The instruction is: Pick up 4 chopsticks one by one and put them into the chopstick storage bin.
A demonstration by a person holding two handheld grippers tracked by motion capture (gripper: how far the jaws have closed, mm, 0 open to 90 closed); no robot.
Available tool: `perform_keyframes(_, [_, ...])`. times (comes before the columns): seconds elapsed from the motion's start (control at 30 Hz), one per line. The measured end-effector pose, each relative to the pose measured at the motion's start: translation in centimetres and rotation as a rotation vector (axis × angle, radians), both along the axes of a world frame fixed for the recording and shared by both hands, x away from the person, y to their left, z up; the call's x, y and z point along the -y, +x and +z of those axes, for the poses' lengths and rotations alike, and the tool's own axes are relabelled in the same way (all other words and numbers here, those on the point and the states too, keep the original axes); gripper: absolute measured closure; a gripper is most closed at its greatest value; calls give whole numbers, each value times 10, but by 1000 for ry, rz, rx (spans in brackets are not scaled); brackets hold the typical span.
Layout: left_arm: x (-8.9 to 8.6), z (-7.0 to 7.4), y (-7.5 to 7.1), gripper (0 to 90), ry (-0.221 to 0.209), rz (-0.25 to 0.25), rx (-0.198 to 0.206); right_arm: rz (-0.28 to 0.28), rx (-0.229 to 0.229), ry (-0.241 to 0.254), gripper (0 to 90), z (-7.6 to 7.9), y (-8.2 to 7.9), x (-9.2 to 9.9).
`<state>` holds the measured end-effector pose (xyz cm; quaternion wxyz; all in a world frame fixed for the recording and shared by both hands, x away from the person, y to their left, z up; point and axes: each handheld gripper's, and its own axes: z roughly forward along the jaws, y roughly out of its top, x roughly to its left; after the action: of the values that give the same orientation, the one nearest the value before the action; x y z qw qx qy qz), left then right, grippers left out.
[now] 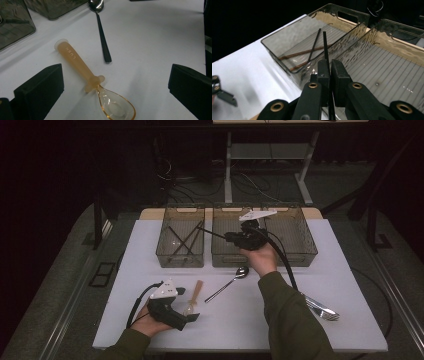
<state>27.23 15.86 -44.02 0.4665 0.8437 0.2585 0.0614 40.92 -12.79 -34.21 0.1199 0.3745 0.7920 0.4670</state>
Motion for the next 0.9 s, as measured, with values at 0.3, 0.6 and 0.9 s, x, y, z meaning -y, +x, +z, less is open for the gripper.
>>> perform_keyframes(0.3, [0, 0, 0, 0, -6, -5, 7, -12, -6, -23, 855, -2, 23, -30])
perform_keyframes(0.6, [0, 1, 0, 0, -10, -6, 7, -10, -10, -88, 855, -7, 47, -70])
perform_keyframes(0.9, [0, 1, -1, 0, -8, -12, 7, -8, -40, -128, 855, -17, 65, -106])
